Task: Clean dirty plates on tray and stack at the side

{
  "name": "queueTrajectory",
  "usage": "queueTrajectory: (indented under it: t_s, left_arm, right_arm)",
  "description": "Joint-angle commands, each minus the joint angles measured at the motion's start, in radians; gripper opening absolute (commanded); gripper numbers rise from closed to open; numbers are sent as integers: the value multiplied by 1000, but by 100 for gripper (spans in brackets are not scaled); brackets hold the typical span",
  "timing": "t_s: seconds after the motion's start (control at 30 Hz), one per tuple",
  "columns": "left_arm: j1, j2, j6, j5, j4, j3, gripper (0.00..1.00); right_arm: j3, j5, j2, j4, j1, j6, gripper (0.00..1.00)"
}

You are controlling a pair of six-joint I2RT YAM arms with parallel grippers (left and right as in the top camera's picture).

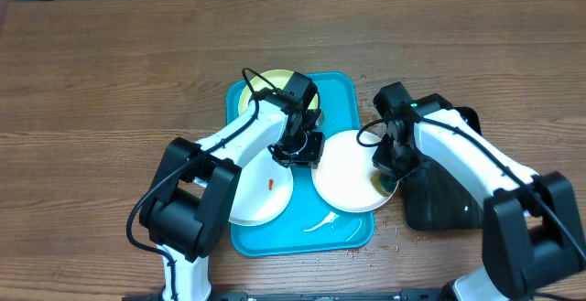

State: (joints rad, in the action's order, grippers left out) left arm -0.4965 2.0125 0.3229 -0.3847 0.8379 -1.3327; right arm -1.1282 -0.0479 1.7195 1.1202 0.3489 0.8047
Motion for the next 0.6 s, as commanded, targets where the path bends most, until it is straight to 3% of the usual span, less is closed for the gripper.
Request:
queueTrajectory:
  t_s: [0.0,0.33,0.57]
  left_arm:
    - [52,16,14,159,29,16,4]
    - [51,16,-7,157,40,15,4]
    - [51,15,-13,154,44,15,4]
  right_arm:
    - [14,-199,-101,28,-31,-41,4]
    - [19,-195,-187,-4,-184,-156,4]
    - [112,-44,-183,-141,-286,-282,10]
